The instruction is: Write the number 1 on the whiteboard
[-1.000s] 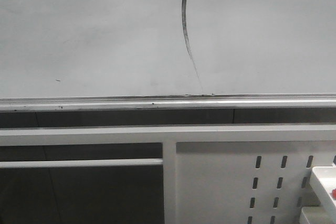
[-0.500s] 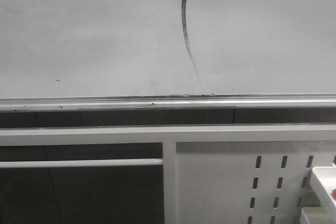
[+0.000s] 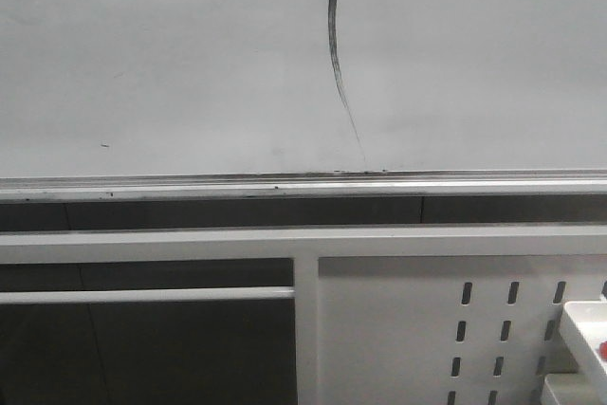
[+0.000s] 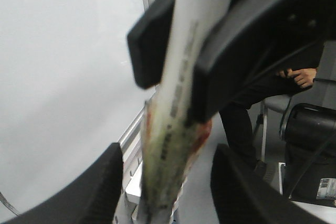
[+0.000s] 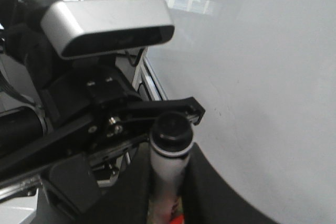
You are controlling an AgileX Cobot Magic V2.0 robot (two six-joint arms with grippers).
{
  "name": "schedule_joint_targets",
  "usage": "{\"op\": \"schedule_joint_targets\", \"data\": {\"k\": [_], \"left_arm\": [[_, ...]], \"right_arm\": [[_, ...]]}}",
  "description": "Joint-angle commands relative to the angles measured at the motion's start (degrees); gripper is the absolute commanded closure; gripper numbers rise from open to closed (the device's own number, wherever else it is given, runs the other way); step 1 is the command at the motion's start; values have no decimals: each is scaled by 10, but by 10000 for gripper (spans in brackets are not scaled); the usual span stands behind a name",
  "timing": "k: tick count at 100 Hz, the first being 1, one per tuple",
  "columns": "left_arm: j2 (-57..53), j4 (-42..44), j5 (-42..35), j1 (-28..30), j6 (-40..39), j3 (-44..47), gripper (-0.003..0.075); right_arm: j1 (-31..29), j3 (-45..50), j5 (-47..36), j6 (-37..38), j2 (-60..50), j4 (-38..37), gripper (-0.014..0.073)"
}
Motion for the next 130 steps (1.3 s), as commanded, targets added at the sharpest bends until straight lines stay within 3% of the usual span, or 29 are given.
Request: {"op": "schedule_joint_targets", "data": {"k": [1,35,119,130], "left_arm": [[-5,-15,22,-4,0,-21,428],[-5,-15,23,-4,0,-21,533],[-4,-8,15,-4,0,-7,534],[-4,-8,5,-4,0,-7,572]], "right_arm": [[0,-21,-16,0,-4,-7,671],[0,-21,-14,0,-5,-28,671],[0,-21,-2,0,-5,-38,671],[0,-21,-4,0,-5,-38,671]]}}
